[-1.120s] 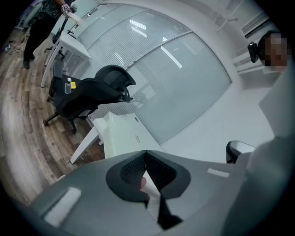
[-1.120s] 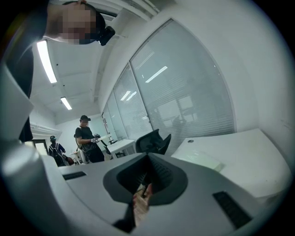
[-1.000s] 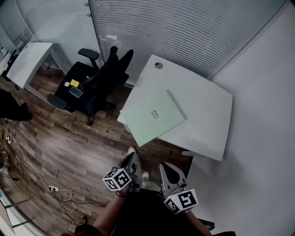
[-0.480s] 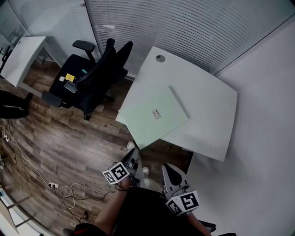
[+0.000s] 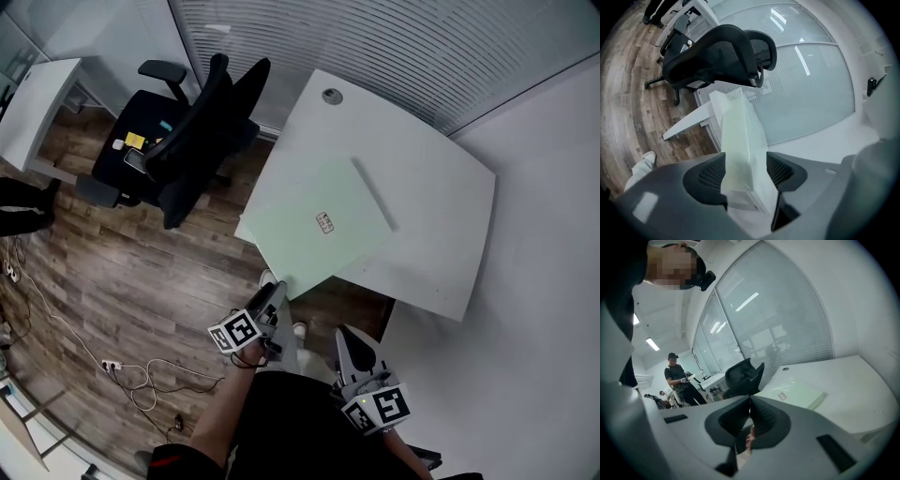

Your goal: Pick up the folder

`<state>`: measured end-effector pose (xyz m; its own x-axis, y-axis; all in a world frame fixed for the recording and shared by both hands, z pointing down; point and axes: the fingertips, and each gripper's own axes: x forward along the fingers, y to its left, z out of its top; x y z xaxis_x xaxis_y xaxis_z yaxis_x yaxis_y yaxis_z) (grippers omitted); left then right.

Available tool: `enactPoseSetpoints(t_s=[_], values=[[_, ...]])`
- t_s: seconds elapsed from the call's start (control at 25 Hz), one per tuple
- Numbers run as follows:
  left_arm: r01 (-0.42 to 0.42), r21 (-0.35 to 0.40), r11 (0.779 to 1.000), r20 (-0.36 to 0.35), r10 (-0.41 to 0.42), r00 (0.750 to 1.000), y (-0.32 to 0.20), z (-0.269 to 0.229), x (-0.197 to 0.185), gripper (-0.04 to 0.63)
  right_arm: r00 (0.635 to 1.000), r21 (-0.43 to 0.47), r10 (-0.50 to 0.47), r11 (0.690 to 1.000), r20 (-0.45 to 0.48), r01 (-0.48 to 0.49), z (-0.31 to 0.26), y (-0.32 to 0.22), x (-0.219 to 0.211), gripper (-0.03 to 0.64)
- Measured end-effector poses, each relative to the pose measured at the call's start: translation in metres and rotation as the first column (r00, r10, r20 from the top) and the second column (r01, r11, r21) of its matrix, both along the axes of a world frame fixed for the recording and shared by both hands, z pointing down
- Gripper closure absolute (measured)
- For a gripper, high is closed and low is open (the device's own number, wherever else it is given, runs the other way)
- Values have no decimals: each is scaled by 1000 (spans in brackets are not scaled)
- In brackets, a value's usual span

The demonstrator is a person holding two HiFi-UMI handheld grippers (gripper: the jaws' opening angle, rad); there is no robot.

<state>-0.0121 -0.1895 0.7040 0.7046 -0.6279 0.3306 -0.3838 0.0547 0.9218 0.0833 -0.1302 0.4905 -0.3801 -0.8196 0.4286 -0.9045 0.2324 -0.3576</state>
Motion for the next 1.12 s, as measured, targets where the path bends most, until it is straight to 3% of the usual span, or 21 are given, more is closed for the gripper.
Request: enactPoseSetpoints(t_s=[0.36, 0.68, 1.12], values=[[-38, -47, 998, -100, 34, 994, -6, 26, 16, 267, 1000, -40, 1, 999, 4, 0, 17, -12, -5, 618], [-121, -27, 992, -188, 114, 976, -18, 30, 35, 264, 1000, -65, 17, 998, 1, -17, 30, -21, -4, 618], [-212, -17, 977, -223, 203, 953, -26, 33, 50, 265, 998, -104, 64, 993, 13, -62, 42, -29, -2, 618]])
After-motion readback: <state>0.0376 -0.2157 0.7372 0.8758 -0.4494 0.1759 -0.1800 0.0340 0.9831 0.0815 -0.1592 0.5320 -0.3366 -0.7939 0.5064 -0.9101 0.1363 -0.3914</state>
